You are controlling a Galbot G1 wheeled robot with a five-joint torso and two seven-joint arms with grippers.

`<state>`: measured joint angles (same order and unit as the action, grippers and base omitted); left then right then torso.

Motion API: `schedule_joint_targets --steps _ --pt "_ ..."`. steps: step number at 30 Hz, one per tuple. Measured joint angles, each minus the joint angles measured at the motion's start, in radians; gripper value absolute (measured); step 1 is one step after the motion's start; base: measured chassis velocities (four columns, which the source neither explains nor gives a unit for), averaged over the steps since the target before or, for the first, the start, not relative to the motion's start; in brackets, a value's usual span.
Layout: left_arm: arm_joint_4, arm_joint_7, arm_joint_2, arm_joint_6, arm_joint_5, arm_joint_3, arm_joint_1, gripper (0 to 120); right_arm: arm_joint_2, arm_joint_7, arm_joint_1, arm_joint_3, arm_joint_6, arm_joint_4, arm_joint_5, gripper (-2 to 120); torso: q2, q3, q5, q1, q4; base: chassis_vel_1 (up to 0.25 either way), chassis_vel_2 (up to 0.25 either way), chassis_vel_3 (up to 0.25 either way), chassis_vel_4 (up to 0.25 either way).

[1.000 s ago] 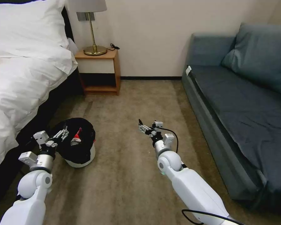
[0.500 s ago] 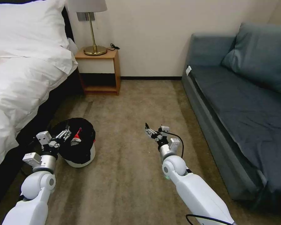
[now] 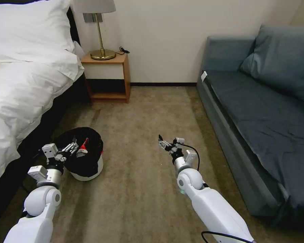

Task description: Pick up the trash bin, then pick up the garbage on the floor and place it into the trash bin.

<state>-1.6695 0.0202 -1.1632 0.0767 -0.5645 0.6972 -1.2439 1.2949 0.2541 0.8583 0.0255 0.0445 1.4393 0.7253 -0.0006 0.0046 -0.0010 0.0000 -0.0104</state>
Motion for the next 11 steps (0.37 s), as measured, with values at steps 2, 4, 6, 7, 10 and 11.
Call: schedule_joint_targets --steps 2,4,6,7,10,11 --pt "0.0 0.0 0.0 0.0 0.0 0.0 0.0 100 0.0 0.0 0.0 0.0 0.0 0.0 0.0 100 0.0 0.0 0.0 0.0 0.0 0.0 0.0 0.0 0.0" --pt "0.0 0.0 0.0 0.0 0.0 0.0 0.0 100 0.0 0.0 -0.001 0.0 0.0 0.0 0.0 100 0.0 0.0 0.0 0.0 0.0 0.0 0.0 0.0 0.0" --pt "0.0 0.0 0.0 0.0 -0.001 0.0 0.0 100 0.0 -0.001 -0.001 0.0 0.0 0.0 0.0 100 0.0 0.0 0.0 0.0 0.0 0.0 0.0 0.0 0.0" --pt "0.0 0.0 0.0 0.0 -0.001 0.0 0.0 100 0.0 -0.001 -0.001 0.0 0.0 0.0 0.0 100 0.0 0.0 0.0 0.0 0.0 0.0 0.0 0.0 0.0" --pt "0.001 0.0 -0.001 0.0 -0.001 0.0 0.001 100 0.0 -0.001 -0.001 0.0 0.0 0.001 0.0 100 0.0 0.0 0.0 0.0 0.0 0.0 0.0 0.0 0.0" --pt "0.001 0.0 -0.001 0.0 -0.001 0.0 0.001 100 0.0 -0.001 -0.001 0.0 0.0 0.001 0.0 100 0.0 0.0 0.0 0.0 0.0 0.0 0.0 0.0 0.0"
